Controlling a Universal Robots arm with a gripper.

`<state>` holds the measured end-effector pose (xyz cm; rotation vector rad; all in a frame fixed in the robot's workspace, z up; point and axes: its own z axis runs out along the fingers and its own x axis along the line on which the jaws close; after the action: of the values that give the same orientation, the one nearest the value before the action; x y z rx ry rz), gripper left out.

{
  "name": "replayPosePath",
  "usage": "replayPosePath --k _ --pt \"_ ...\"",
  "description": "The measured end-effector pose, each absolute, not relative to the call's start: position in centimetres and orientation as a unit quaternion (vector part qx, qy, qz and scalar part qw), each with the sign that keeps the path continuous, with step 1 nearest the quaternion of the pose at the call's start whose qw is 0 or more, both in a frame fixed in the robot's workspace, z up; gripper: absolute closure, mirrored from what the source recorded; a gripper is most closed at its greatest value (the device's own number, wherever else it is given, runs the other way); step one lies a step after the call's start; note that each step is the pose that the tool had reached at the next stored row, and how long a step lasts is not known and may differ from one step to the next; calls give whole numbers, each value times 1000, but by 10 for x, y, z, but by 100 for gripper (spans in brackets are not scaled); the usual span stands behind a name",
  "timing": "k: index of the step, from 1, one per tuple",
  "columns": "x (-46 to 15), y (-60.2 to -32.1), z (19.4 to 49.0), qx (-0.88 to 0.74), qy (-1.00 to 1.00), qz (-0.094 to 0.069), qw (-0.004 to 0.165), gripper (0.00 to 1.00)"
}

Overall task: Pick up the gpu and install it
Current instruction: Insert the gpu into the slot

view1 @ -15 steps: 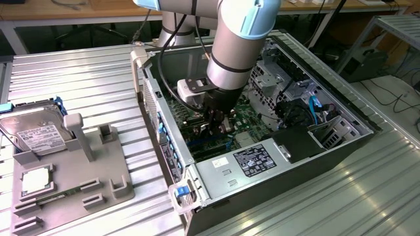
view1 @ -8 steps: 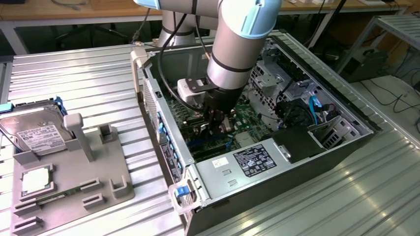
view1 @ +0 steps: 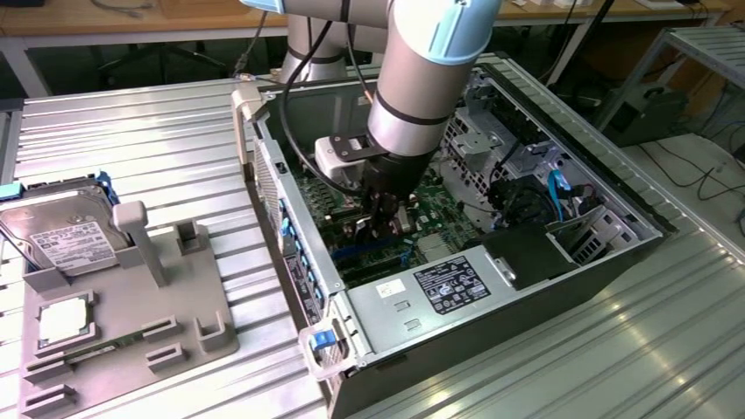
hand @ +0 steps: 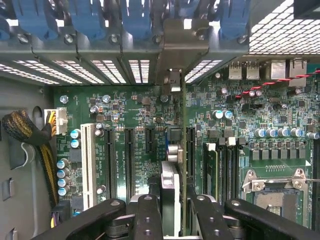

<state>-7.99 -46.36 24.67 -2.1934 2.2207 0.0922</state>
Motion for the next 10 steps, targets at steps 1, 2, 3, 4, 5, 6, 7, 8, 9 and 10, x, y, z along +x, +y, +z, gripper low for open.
replayPosePath --k 1,2,3,4,5,6,7,8,9,10 --pt "-80 -464 247 -702 711 30 9 72" --pt "-81 -464 247 -702 711 30 9 72" --pt "-81 -464 247 -702 711 30 9 72" --pt "-81 -464 246 -702 711 30 9 72" --pt "-81 -464 246 -702 711 30 9 72" --pt "-81 -464 246 -702 711 30 9 72" --pt "-81 -464 246 -702 711 30 9 72" --pt "-81 -464 245 -702 711 30 9 72" --pt "-81 -464 245 -702 711 31 8 72" --pt "-81 -464 245 -702 711 33 6 72"
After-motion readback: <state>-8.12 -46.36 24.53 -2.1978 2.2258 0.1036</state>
